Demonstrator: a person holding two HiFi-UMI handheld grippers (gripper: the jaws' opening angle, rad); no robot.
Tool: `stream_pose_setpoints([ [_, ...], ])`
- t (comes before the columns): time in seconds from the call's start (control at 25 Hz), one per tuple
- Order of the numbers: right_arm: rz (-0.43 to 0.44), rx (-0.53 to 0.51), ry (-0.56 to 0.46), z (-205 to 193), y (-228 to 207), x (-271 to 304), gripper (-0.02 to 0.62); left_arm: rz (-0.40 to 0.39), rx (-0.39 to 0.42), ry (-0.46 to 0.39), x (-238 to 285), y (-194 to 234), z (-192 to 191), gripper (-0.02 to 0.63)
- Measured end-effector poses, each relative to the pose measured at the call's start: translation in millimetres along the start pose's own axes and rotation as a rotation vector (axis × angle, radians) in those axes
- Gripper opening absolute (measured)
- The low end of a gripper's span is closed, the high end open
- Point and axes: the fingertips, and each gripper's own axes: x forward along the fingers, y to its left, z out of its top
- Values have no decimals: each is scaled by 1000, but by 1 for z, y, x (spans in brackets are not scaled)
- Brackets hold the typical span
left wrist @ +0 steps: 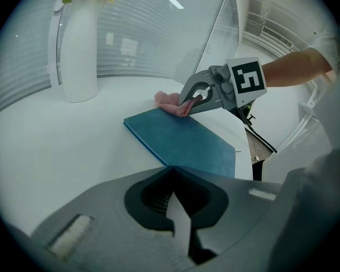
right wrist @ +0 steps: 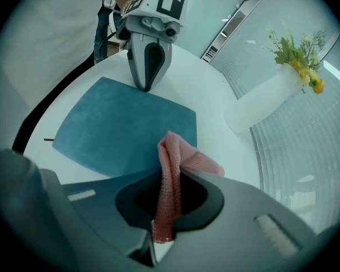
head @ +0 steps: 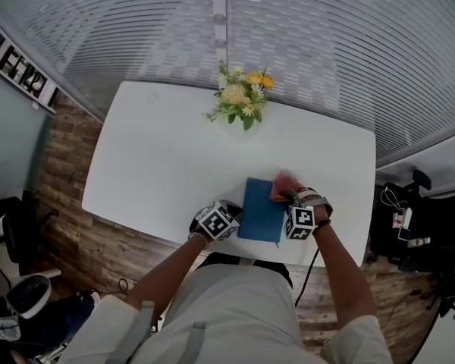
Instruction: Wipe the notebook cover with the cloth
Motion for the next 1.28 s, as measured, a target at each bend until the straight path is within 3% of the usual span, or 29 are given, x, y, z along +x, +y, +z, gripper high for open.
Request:
stream_pose_setpoints([
  [1.28,47,33,-39,15,49,-17,3,0,0,0,1,-1,-2,2],
])
